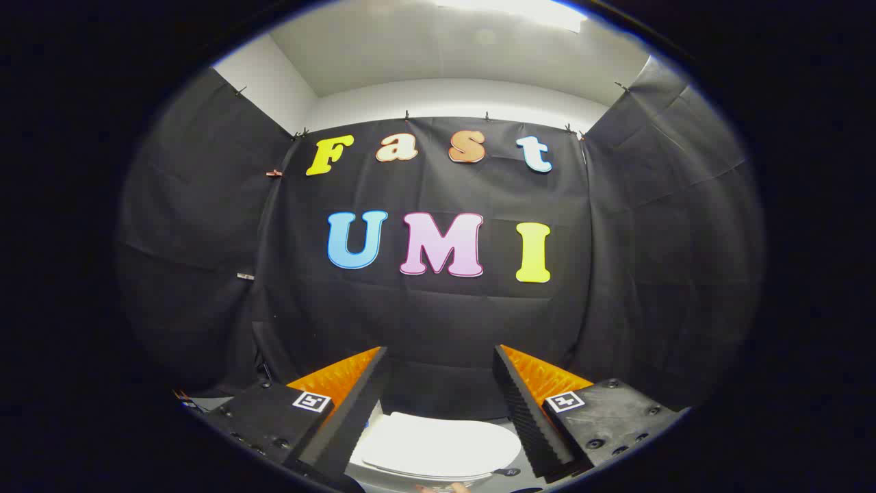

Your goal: Open the toilet lid.

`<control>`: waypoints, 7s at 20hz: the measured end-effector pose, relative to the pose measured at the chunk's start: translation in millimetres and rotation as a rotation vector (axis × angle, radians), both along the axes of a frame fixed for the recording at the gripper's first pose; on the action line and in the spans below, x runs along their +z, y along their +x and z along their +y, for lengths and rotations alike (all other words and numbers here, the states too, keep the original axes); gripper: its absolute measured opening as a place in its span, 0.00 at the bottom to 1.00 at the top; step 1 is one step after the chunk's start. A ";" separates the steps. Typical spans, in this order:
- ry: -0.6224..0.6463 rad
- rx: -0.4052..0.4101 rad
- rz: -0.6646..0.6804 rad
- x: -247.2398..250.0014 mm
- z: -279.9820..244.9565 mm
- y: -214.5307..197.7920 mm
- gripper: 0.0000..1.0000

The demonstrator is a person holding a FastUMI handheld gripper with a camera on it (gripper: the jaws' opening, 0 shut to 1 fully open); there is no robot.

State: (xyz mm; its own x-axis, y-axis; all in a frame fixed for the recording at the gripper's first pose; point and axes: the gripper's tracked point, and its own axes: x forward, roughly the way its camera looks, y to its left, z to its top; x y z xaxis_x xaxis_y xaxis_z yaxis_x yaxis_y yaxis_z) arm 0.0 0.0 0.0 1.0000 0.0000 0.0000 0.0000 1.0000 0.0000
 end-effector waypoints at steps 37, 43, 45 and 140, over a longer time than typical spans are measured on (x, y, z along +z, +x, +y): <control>-0.018 -0.121 0.072 -34.9 -53.6 12.8 0.98; 0.050 -0.186 0.142 -72.6 -89.1 20.5 0.98; 0.076 -0.205 0.168 -89.0 -100.4 23.6 0.98; 0.498 -0.136 0.552 -319.8 -93.9 102.9 0.07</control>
